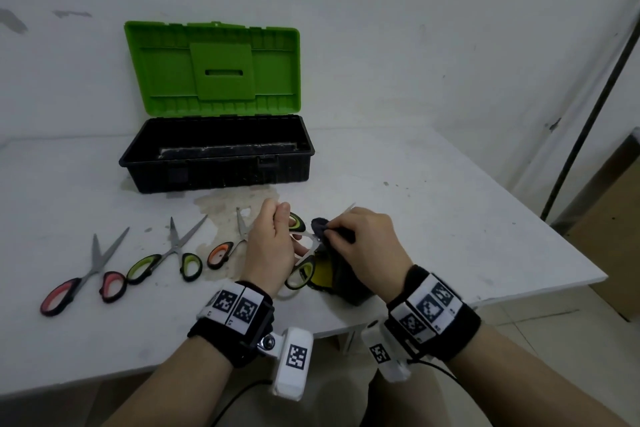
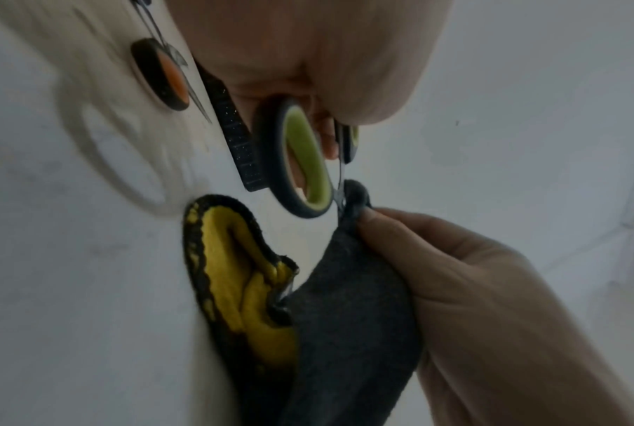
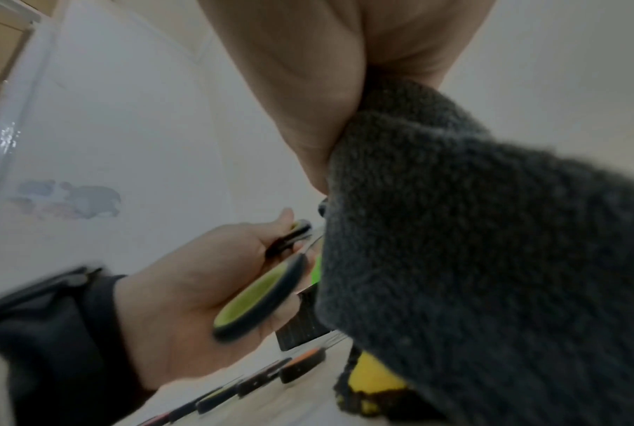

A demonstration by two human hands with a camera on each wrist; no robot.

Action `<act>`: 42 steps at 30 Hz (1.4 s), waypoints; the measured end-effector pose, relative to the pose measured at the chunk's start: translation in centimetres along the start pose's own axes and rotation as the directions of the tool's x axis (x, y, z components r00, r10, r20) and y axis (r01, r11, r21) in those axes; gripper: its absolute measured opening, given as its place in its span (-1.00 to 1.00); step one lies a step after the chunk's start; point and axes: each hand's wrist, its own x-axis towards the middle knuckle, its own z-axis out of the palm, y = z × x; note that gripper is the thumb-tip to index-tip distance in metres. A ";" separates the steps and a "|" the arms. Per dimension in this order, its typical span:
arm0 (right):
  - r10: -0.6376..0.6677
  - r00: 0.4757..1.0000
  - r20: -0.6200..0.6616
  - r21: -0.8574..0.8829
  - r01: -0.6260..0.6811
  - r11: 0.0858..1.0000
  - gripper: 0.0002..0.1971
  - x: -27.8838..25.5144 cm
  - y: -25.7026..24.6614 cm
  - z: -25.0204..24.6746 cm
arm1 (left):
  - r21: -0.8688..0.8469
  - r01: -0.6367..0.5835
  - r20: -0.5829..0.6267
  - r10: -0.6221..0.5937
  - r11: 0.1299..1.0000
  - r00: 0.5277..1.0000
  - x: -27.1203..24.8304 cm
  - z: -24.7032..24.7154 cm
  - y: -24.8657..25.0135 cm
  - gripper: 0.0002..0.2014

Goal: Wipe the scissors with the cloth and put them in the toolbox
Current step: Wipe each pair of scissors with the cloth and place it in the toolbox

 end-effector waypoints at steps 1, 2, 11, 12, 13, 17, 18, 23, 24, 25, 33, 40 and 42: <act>0.025 1.000 -0.013 0.001 -0.025 1.000 -0.88 0.3 0.4 -0.1 | 0.002 0.003 0.002 -0.003 1.000 1.000 0.0 -0.1 -0.1 -0.72; 0.059 0.998 -0.028 -0.002 -0.059 0.998 -0.88 0.7 0.8 -0.3 | 0.008 0.004 0.005 -0.004 1.000 1.000 -0.1 -0.3 -0.1 -0.72; -0.001 0.988 -0.157 0.003 0.002 1.000 -0.93 0.5 1.0 -2.7 | -0.026 0.059 -0.002 -0.060 0.998 0.998 0.0 -0.6 -0.1 -0.71; -0.050 0.993 -0.108 0.005 0.051 0.999 -0.92 0.0 0.4 -2.2 | -0.033 0.060 0.006 -0.060 0.998 0.998 0.1 -0.5 0.0 -0.70; -0.082 0.995 -0.060 0.017 0.083 0.996 -0.92 -0.4 0.0 -1.7 | -0.039 0.059 0.015 -0.059 0.997 0.998 0.1 -0.3 0.2 -0.69; -0.084 0.996 -0.011 0.041 0.084 0.996 -0.91 -0.5 0.0 -0.3 | -0.037 0.028 0.032 -0.027 0.999 0.999 0.0 0.0 0.5 -0.70; -0.061 0.998 -0.012 0.044 0.062 0.997 -0.91 -0.4 0.2 -0.3 | -0.039 0.023 0.038 -0.021 0.999 0.999 0.0 -0.1 0.6 -0.71; 0.117 0.989 -0.095 -0.001 -0.118 0.993 -0.88 1.5 2.2 -1.2 | -0.014 0.004 0.073 -0.003 1.000 0.997 0.0 -0.7 0.2 -0.70; 0.156 0.981 -0.117 0.000 -0.157 0.988 -0.88 1.9 2.7 -1.6 | -0.017 0.011 0.075 -0.009 1.000 0.997 -0.1 -0.8 0.1 -0.70; 0.189 0.973 -0.131 0.008 -0.190 0.982 -0.88 2.2 3.2 -2.1 | -0.028 0.022 0.077 -0.020 0.999 0.997 -0.2 -0.8 0.1 -0.70; 0.267 0.926 -0.266 0.140 -0.237 0.961 -0.89 1.1 2.6 -5.9 | -0.074 0.076 0.023 -0.074 0.994 0.997 0.2 -1.2 -0.1 -0.71; 0.210 0.944 -0.255 0.198 -0.162 0.967 -0.89 -0.8 -0.1 -7.4 | -0.103 0.104 -0.020 -0.107 0.989 0.994 0.5 -1.4 -0.6 -0.70; 0.166 0.960 -0.226 0.181 -0.126 0.975 -0.89 -0.9 -0.7 -6.7 | -0.089 0.101 -0.029 -0.104 0.991 0.994 0.4 -1.3 -0.6 -0.69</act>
